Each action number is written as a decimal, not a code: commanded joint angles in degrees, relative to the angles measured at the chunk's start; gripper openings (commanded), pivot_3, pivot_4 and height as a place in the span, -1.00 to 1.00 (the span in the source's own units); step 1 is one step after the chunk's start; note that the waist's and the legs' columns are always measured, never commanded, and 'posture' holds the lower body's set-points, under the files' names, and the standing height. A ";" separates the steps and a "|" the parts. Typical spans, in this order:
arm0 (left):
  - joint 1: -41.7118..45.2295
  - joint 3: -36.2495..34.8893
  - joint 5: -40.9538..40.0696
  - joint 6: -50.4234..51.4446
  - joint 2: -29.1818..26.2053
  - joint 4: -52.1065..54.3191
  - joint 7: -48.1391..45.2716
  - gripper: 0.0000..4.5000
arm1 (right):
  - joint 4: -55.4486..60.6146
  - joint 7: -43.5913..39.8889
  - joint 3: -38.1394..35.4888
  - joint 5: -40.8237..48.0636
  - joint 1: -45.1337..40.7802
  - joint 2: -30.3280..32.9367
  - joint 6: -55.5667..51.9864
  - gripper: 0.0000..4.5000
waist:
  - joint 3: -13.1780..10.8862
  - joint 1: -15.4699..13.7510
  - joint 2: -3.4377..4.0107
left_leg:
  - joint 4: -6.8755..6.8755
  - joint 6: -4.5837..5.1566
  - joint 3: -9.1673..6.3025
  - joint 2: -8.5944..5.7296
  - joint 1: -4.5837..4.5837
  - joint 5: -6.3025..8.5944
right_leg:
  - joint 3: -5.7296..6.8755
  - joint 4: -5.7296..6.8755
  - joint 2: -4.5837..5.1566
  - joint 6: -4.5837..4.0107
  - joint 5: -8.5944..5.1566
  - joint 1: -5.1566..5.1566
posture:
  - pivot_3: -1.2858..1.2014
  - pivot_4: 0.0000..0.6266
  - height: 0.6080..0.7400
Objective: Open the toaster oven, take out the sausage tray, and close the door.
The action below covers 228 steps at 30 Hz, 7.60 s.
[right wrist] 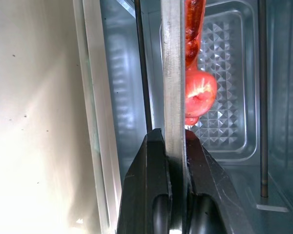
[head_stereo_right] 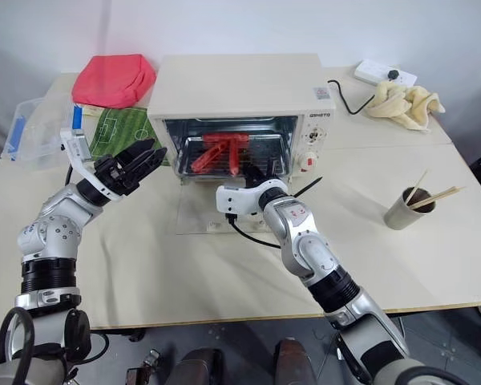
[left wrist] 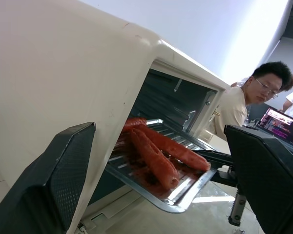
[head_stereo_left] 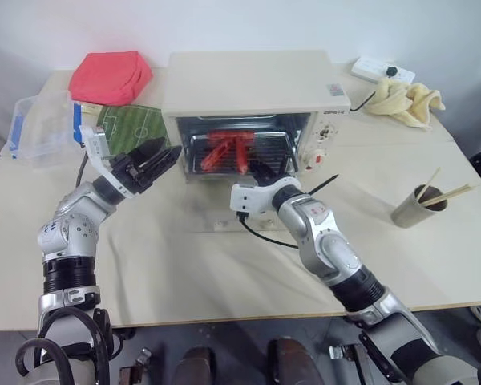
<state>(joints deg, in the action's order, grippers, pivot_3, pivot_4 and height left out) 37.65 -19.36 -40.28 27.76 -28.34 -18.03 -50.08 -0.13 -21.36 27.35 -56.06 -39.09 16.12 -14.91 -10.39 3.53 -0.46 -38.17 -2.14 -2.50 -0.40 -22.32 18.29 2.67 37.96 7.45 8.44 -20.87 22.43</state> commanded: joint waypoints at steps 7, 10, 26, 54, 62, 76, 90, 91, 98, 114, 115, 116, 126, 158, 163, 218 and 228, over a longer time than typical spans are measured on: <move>0.46 -1.06 -0.74 0.81 -1.08 1.59 -0.20 1.00 | 10.07 2.10 -4.01 2.02 1.89 3.63 4.67 -0.99 | 0.00 -0.32 0.00 | 0.02 0.00 -0.01 -0.05 -0.03 0.00 | 0.01 -0.01 0.03 0.00 0.00 0.00 | 0.03 -0.52 1.00; -0.10 -1.35 -1.05 1.41 -0.98 2.06 -0.14 1.00 | 11.99 2.76 -4.67 2.52 3.31 4.67 6.19 -0.99 | 0.00 -0.27 0.00 | 0.04 0.00 -0.01 -0.04 -0.03 0.00 | 0.03 -0.01 0.03 0.00 0.00 0.01 | 0.03 -0.52 1.00; -7.20 -0.31 -6.75 11.36 -2.87 13.56 -4.17 1.00 | 12.84 3.61 -5.83 3.09 5.53 5.01 9.98 -0.99 | 0.00 -0.11 0.00 | 0.08 0.00 -0.03 -0.02 -0.03 0.00 | 0.03 -0.01 0.03 0.00 0.00 0.03 | 0.03 -0.52 1.00; 1.84 1.55 -0.76 1.86 -0.30 -0.15 -5.73 1.00 | 20.16 5.15 -8.38 4.05 12.01 7.60 15.31 -0.99 | 0.03 -0.40 -0.06 | -0.09 0.01 0.09 -0.01 -0.01 0.00 | 0.02 0.04 0.02 0.00 0.00 -0.03 | 0.03 -0.52 1.00; -2.25 -0.31 -3.78 5.79 0.07 5.18 -2.69 1.00 | 22.62 2.46 -9.72 7.20 15.77 11.17 20.32 -0.99 | 0.04 -0.33 -0.06 | -0.11 0.02 0.10 -0.01 0.04 -0.01 | -0.02 0.03 0.02 0.00 0.00 -0.08 | 0.03 -0.52 1.00; -11.18 -10.12 -47.38 41.51 5.13 16.09 31.53 1.00 | 21.78 1.29 -11.39 10.34 15.79 14.51 26.33 -0.99 | 0.04 -0.71 -0.06 | -0.19 0.03 0.02 0.02 0.14 0.00 | -0.10 0.03 0.05 0.00 0.00 -0.22 | 0.03 -0.52 1.00; -18.23 -2.90 -72.72 38.31 1.25 15.04 48.92 0.91 | 21.24 0.27 -12.06 11.95 15.31 15.58 29.07 -1.00 | 0.05 -1.88 -0.07 | -0.23 0.03 0.08 -0.02 0.27 0.00 | -0.16 -0.12 0.03 -0.01 0.00 -0.40 | 0.03 -0.52 1.00; -18.02 -2.47 -72.72 38.73 0.85 14.37 48.76 0.82 | 21.19 0.20 -12.14 11.96 15.31 15.53 29.13 -1.00 | 0.05 -1.95 -0.07 | -0.25 0.03 0.07 -0.03 0.27 0.00 | -0.16 -0.13 0.03 -0.01 0.00 -0.42 | 0.03 -0.52 1.00; -16.76 -1.10 -72.72 39.28 -1.02 12.10 48.32 0.01 | 21.36 0.08 -12.37 11.96 15.44 15.32 29.19 -1.00 | 0.05 -1.92 -0.07 | -0.26 0.03 0.04 -0.03 0.31 0.00 | -0.14 -0.17 0.02 -0.02 0.00 -0.48 | 0.03 -0.52 1.00; -16.90 1.55 -72.72 39.97 0.56 10.84 54.46 -0.99 | 21.26 -1.45 -12.13 13.85 14.72 15.13 31.03 -1.00 | 0.05 -1.91 -0.07 | -0.22 0.03 0.05 -0.03 0.35 0.00 | -0.13 -0.19 0.02 -0.02 0.00 -0.51 | 0.03 -0.52 1.00; -17.00 1.35 -72.72 40.00 0.86 10.98 54.77 -0.99 | 21.25 -1.49 -12.16 13.87 14.72 15.22 31.27 -1.00 | 0.05 -1.91 -0.07 | -0.22 0.03 0.05 -0.03 0.35 0.00 | -0.13 -0.19 0.03 -0.02 0.00 -0.51 | 0.03 -0.52 1.00; -17.32 0.97 -72.72 40.02 1.36 11.24 55.06 -0.99 | 21.33 -2.03 -11.93 13.21 14.60 15.76 31.57 -0.87 | 0.05 -1.91 -0.07 | -0.22 0.03 0.05 -0.03 0.35 0.00 | -0.13 -0.19 0.03 -0.02 0.00 -0.52 | 0.03 -0.52 1.00; -18.67 -0.70 -72.72 39.49 4.55 12.52 57.58 -1.00 | 19.70 -7.55 -11.96 19.70 14.22 17.30 33.08 0.51 | 0.04 -1.99 -0.08 | -0.02 0.03 0.07 -0.02 0.80 0.00 | -0.12 -0.43 0.03 -0.02 0.00 -1.02 | 0.03 -0.52 1.00; -26.38 -5.89 -72.72 38.64 9.86 22.65 60.16 -1.00 | -2.25 -52.47 -19.68 72.94 -0.70 30.09 10.07 0.99 | 0.02 -2.09 -0.05 | 0.05 0.09 -0.03 0.07 0.85 0.03 | 0.00 -1.31 0.07 -0.03 0.01 -1.40 | 0.03 -0.52 1.00; -30.89 -6.48 -72.72 36.64 12.41 27.45 60.11 -1.00 | -6.34 -61.44 -22.71 79.76 -4.98 32.49 4.96 0.59 | 0.01 -2.12 -0.06 | 0.08 0.13 -0.07 0.08 0.87 0.06 | 0.08 -1.58 0.06 -0.03 0.01 -1.56 | 0.03 -0.52 1.00; -70.06 -22.23 -72.72 19.90 18.75 42.39 44.85 -1.00 | -54.20 -63.15 -14.23 52.32 -13.17 26.78 42.89 -0.98 | -0.08 -3.10 0.05 | 0.14 0.26 0.68 0.16 1.08 0.22 | 0.19 -2.56 -0.03 -0.21 0.12 -2.14 | 0.03 -0.52 1.00; -68.79 -26.45 -72.72 20.78 19.41 41.14 45.28 -1.00 | -52.44 -66.11 -15.04 54.07 -11.32 26.06 41.69 -0.98 | -0.09 -3.22 0.03 | 0.12 0.24 0.70 0.17 1.10 0.23 | 0.18 -2.55 -0.02 -0.21 0.12 -2.14 | 0.03 -0.52 1.00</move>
<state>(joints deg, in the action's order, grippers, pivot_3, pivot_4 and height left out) -31.23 -43.48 -111.38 48.38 -9.07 21.94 -3.60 -53.96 -84.95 13.02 -3.69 -51.68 42.31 27.05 -10.48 0.31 -0.43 -38.05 -1.91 -1.80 -0.23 -21.23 18.53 2.85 35.40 7.43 8.23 -20.75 20.29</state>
